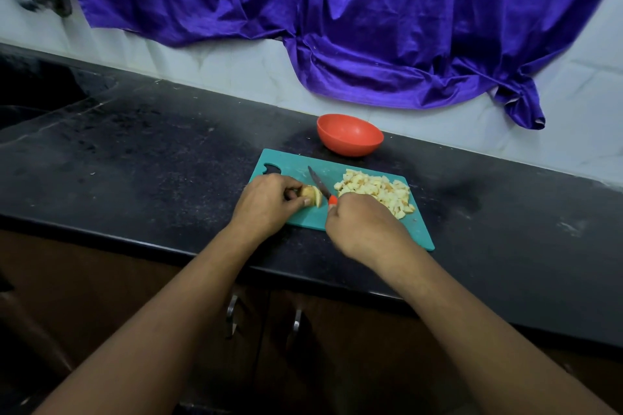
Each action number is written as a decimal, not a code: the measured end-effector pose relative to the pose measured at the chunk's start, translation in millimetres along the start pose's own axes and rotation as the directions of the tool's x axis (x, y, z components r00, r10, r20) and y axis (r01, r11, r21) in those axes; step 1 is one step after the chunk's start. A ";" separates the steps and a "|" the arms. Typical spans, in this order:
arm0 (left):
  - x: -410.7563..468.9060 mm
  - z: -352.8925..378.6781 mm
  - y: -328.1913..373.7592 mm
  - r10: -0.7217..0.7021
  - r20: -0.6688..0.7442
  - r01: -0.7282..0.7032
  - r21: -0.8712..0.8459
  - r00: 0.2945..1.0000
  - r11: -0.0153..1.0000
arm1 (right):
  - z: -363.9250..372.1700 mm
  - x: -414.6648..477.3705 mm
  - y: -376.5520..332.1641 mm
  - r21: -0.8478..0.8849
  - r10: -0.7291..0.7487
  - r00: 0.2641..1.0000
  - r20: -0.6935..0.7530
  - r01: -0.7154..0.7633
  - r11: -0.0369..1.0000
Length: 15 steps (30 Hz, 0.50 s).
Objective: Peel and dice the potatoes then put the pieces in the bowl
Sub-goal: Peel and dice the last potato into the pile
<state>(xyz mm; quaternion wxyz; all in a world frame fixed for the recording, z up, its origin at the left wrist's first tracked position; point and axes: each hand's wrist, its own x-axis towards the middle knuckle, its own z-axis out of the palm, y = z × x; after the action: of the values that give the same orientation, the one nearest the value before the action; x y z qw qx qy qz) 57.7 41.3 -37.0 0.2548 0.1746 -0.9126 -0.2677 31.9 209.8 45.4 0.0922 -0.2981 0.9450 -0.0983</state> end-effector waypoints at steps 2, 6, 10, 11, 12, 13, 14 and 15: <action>-0.1 0.2 0.1 -0.002 -0.002 0.002 -0.010 1.000 1.000 | -1.4 0.5 -4.6 -0.021 -0.011 1.000 0.002 0.011 1.000; -1.2 0.3 0.6 -0.008 -0.009 0.008 -0.015 1.000 1.000 | -1.5 2.7 -13.4 -0.044 -0.008 1.000 0.018 0.008 0.999; -0.9 0.1 0.4 -0.006 -0.016 0.006 -0.019 1.000 1.000 | -0.9 4.6 -18.2 -0.043 0.017 0.999 0.049 -0.015 0.999; -1.1 0.0 0.3 -0.003 -0.018 0.003 -0.019 1.000 1.000 | -0.8 5.3 -18.6 -0.043 0.020 0.998 0.054 -0.018 0.999; -1.3 0.0 0.5 -0.002 -0.019 0.002 -0.017 1.000 1.000 | -0.6 6.0 -18.7 -0.043 0.023 0.998 0.060 -0.020 0.999; -1.4 -0.1 0.3 -0.004 -0.018 0.003 -0.015 1.000 1.000 | 0.0 7.1 -18.9 -0.045 0.024 0.998 0.066 -0.021 0.999; -1.3 -0.2 0.4 -0.004 -0.018 0.004 -0.014 1.000 1.000 | 0.4 7.9 -19.1 -0.049 0.022 0.997 0.070 -0.018 0.999; -1.0 0.3 0.1 -0.003 -0.019 0.003 -0.015 1.000 1.000 | 1.2 9.4 -19.5 -0.052 0.018 0.997 0.071 -0.014 0.999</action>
<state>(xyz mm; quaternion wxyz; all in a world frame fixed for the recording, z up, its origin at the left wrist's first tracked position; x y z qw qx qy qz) 58.3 41.9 -37.5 0.2643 0.1765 -0.9079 -0.2733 35.2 188.4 47.9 0.1192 -0.2960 0.9457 -0.0623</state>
